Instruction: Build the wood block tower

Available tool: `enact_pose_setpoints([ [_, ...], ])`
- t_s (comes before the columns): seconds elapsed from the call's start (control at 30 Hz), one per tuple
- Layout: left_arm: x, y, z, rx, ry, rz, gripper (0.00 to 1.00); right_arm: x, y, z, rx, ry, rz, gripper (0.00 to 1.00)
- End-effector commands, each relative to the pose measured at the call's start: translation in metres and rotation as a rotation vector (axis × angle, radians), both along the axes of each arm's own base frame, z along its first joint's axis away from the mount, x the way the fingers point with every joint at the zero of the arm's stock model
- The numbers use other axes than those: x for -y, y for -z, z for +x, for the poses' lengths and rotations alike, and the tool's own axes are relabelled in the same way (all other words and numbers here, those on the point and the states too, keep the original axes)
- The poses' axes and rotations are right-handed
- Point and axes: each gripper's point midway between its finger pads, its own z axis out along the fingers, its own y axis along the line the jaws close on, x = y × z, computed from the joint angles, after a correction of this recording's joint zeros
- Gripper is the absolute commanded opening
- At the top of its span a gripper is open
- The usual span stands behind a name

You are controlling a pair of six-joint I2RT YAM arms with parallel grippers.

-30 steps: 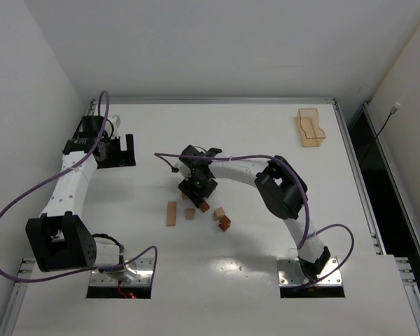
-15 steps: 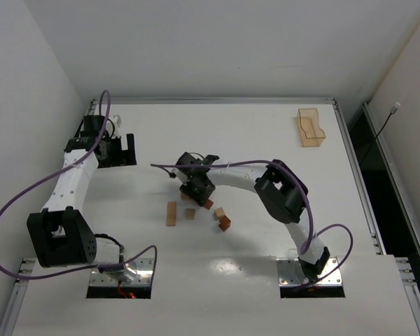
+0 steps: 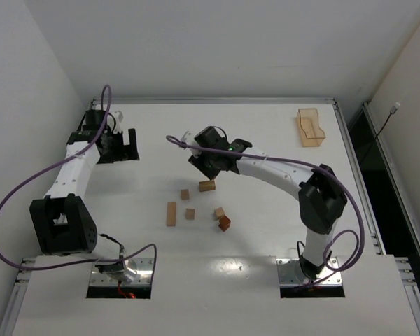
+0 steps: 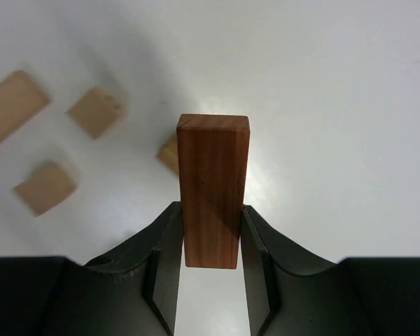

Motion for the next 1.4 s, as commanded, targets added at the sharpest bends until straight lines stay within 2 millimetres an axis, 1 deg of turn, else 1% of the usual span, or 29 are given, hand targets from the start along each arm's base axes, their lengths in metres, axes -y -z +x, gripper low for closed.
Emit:
enact_pose_setpoints([
  [0.0,-0.003,-0.022,0.02,0.071,-0.014,-0.015,0.99,0.019,0.005,0.044,0.137,-0.021,-0.044,0.0],
  [0.03,-0.003,-0.026,0.021,0.08,-0.014,-0.014,0.99,0.019,0.011,0.054,0.159,-0.036,-0.054,0.0],
  [0.13,-0.003,-0.023,0.022,0.07,-0.021,-0.02,0.99,0.023,0.026,0.071,0.165,-0.109,-0.097,0.0],
  [0.17,-0.003,-0.023,0.022,0.07,-0.021,-0.02,0.99,0.018,0.035,0.077,0.156,-0.12,-0.113,0.0],
  [0.2,-0.003,-0.023,0.022,0.07,-0.021,-0.02,0.99,0.018,0.038,0.084,0.152,-0.127,-0.112,0.0],
  [0.23,-0.003,-0.023,0.022,0.07,-0.021,-0.02,0.99,0.017,0.033,0.096,0.172,-0.122,-0.106,0.0],
  [0.33,-0.005,-0.026,0.021,0.079,-0.027,-0.012,0.99,0.006,0.049,0.104,0.154,-0.154,-0.114,0.0],
  [0.37,-0.005,-0.025,0.019,0.079,-0.02,-0.006,0.99,0.01,0.053,0.107,0.141,-0.146,-0.124,0.0],
  [0.43,-0.006,-0.025,0.019,0.078,-0.025,0.001,0.99,0.002,0.061,0.107,0.11,-0.168,-0.112,0.0],
  [0.53,-0.006,-0.02,0.013,0.067,-0.018,0.005,0.99,-0.003,0.068,0.093,0.049,-0.182,-0.101,0.0],
  [0.57,-0.006,-0.024,0.012,0.078,-0.01,0.012,0.99,-0.005,0.065,0.087,0.042,-0.185,-0.1,0.0],
  [0.6,-0.009,-0.024,0.012,0.078,-0.02,0.012,0.99,-0.005,0.076,0.073,0.002,-0.197,-0.108,0.0],
  [0.63,-0.009,-0.02,0.01,0.069,-0.02,0.011,0.99,-0.004,0.075,0.069,-0.011,-0.192,-0.095,0.0],
  [0.7,-0.009,-0.023,0.01,0.078,-0.02,0.012,0.99,0.001,0.085,0.049,-0.076,-0.179,-0.099,0.0],
  [0.77,-0.009,-0.024,0.012,0.087,-0.02,0.014,0.99,-0.001,0.086,0.034,-0.111,-0.175,-0.076,0.0],
  [0.8,-0.009,-0.024,0.012,0.087,-0.02,0.014,0.99,0.003,0.094,0.019,-0.145,-0.191,-0.092,0.0],
  [0.83,-0.008,-0.026,0.014,0.097,-0.014,0.008,0.99,0.006,0.09,0.016,-0.148,-0.18,-0.086,0.0],
  [0.87,-0.008,-0.026,0.014,0.097,-0.014,0.008,0.99,0.006,0.094,0.004,-0.163,-0.198,-0.087,0.0],
  [0.9,-0.008,-0.022,0.014,0.085,-0.014,0.006,0.99,0.0,0.093,-0.004,-0.163,-0.22,-0.076,0.0],
  [0.93,-0.008,-0.026,0.017,0.095,-0.014,0.007,0.99,0.003,0.092,-0.007,-0.165,-0.22,-0.077,0.0],
  [1.0,-0.009,-0.022,0.017,0.086,-0.014,0.006,0.99,-0.006,0.088,-0.021,-0.175,-0.237,-0.054,0.0],
  [1.07,-0.009,-0.023,0.02,0.086,-0.021,0.001,0.99,-0.008,0.083,-0.021,-0.177,-0.216,-0.038,0.0],
  [1.13,-0.008,-0.023,0.022,0.083,-0.032,-0.008,0.99,-0.013,0.08,-0.02,-0.203,-0.151,-0.008,0.0],
  [1.17,-0.01,-0.026,0.024,0.092,-0.038,0.0,0.99,-0.015,0.073,-0.007,-0.193,-0.103,0.017,0.0],
  [1.23,-0.01,-0.023,0.024,0.082,-0.046,-0.007,0.99,-0.005,0.076,0.008,-0.259,0.052,0.049,0.0],
  [1.27,-0.012,-0.023,0.024,0.08,-0.064,-0.004,0.99,-0.006,0.067,0.025,-0.244,0.119,0.069,0.0],
  [1.3,-0.013,-0.026,0.024,0.081,-0.07,0.004,0.99,-0.002,0.066,0.034,-0.27,0.234,0.092,0.0],
  [1.33,-0.016,-0.024,0.022,0.07,-0.079,0.015,0.99,0.014,0.063,0.056,-0.224,0.342,0.074,0.0],
  [1.37,-0.015,-0.023,0.02,0.061,-0.086,0.009,0.99,0.022,0.064,0.06,-0.202,0.405,0.052,0.0],
])
